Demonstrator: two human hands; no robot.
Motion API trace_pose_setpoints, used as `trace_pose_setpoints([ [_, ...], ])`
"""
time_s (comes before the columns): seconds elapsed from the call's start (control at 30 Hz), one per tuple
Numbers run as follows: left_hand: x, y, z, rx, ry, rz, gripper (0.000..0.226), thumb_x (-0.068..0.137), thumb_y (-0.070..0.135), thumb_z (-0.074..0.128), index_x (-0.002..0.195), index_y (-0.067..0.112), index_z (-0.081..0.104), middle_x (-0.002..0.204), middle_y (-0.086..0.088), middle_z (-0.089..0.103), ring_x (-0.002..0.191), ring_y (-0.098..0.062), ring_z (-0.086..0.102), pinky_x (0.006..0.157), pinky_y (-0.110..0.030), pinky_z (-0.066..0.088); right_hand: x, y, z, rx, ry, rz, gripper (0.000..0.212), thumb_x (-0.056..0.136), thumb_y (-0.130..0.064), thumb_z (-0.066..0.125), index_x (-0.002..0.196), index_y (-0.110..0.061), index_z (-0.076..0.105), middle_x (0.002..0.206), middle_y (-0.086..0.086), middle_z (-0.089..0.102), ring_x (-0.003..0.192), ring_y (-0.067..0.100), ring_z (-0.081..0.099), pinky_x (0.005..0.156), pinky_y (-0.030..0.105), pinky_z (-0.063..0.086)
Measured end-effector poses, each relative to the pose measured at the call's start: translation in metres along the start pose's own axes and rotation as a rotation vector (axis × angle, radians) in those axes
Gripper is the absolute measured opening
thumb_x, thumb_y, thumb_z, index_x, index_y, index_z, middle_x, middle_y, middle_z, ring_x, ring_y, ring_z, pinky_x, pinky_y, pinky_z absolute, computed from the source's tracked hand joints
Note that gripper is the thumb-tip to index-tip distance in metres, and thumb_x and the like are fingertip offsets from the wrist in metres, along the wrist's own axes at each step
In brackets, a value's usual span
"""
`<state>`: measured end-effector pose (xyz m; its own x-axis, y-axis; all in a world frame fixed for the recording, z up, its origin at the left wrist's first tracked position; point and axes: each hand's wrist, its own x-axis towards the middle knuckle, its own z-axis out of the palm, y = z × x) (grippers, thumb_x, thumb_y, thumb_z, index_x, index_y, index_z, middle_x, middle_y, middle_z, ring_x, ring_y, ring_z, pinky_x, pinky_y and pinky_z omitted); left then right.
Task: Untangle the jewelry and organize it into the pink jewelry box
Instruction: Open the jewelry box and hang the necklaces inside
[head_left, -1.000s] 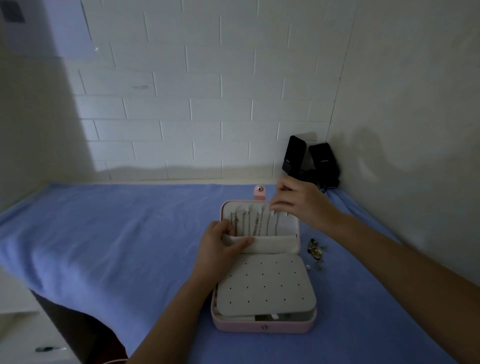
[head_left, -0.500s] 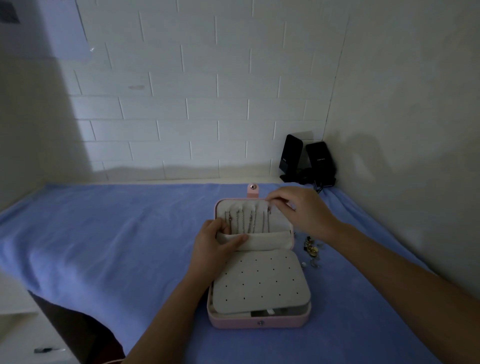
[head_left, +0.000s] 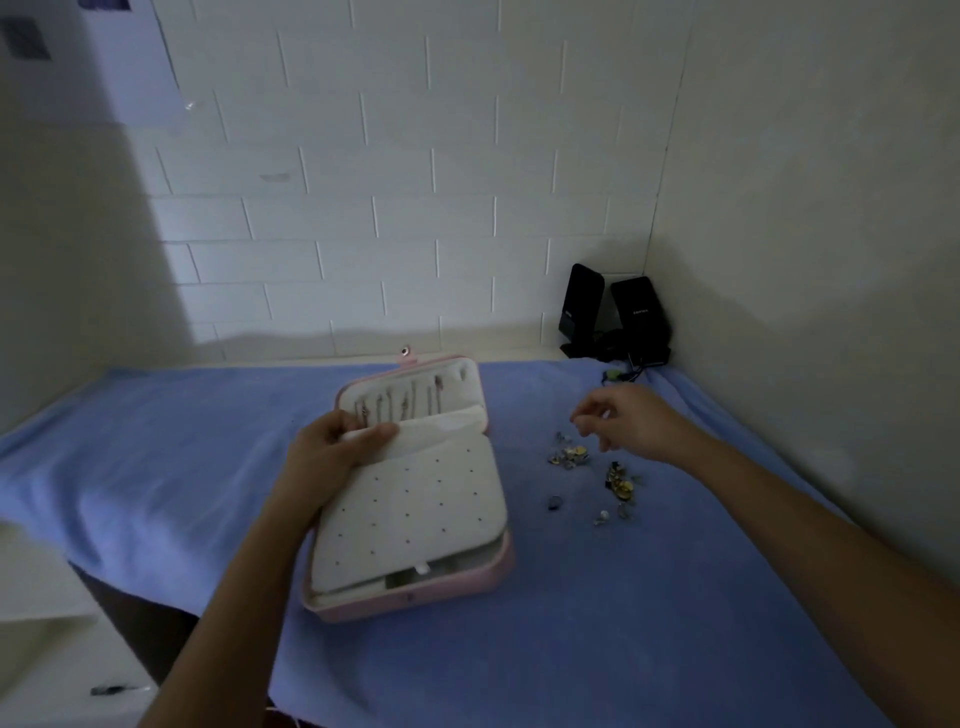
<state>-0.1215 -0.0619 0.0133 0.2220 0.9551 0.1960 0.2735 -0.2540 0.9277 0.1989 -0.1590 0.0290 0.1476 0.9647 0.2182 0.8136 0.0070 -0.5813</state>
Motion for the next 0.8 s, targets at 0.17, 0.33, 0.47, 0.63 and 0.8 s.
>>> trace_pose_setpoints([
  [0.17,-0.002,-0.015,-0.040,0.108,-0.084,-0.113,0.034,0.078,0.046,0.069,0.084,0.013,0.066,0.076,-0.005,0.073,0.072,-0.025,0.070,0.065,-0.033,0.053,0.008,0.001,0.010,-0.134,-0.153,0.059,0.011,0.091,-0.020,0.061,0.096,-0.013,0.069,0.085,-0.005,0.066,0.075,0.010,0.061,0.067,0.018,0.046],
  [0.33,-0.005,-0.025,-0.059,0.164,-0.089,-0.128,0.033,0.077,0.049,0.070,0.070,0.018,0.060,0.072,-0.005,0.071,0.068,-0.024,0.068,0.065,-0.031,0.051,0.014,-0.008,0.019,-0.208,-0.142,0.075,0.021,0.093,-0.013,0.056,0.112,-0.013,0.066,0.115,0.003,0.065,0.101,0.017,0.060,0.076,0.019,0.041],
  [0.47,-0.005,-0.027,-0.070,0.189,-0.072,-0.144,0.034,0.078,0.046,0.069,0.073,0.013,0.063,0.072,-0.006,0.071,0.067,-0.023,0.067,0.062,-0.030,0.049,0.016,-0.031,0.042,-0.141,-0.153,-0.040,0.025,0.095,-0.009,0.051,0.115,-0.015,0.066,0.120,0.003,0.065,0.105,0.017,0.060,0.083,0.019,0.044],
  [0.63,-0.004,-0.033,-0.091,0.191,-0.037,-0.174,0.031,0.078,0.045,0.070,0.069,0.016,0.063,0.068,-0.005,0.071,0.066,-0.024,0.066,0.061,-0.029,0.048,0.035,-0.063,0.079,-0.128,-0.241,-0.075,0.031,0.095,-0.009,0.049,0.124,-0.012,0.059,0.130,0.004,0.058,0.116,0.017,0.053,0.087,0.015,0.036],
  [0.8,-0.008,-0.044,-0.111,0.215,-0.005,-0.214,0.030,0.080,0.044,0.068,0.084,0.014,0.070,0.075,-0.004,0.072,0.071,-0.020,0.067,0.060,-0.027,0.047,0.059,-0.079,0.104,-0.221,-0.365,-0.043,0.046,0.096,-0.013,0.048,0.142,-0.010,0.039,0.149,0.006,0.037,0.133,0.022,0.038,0.104,0.025,0.028],
])
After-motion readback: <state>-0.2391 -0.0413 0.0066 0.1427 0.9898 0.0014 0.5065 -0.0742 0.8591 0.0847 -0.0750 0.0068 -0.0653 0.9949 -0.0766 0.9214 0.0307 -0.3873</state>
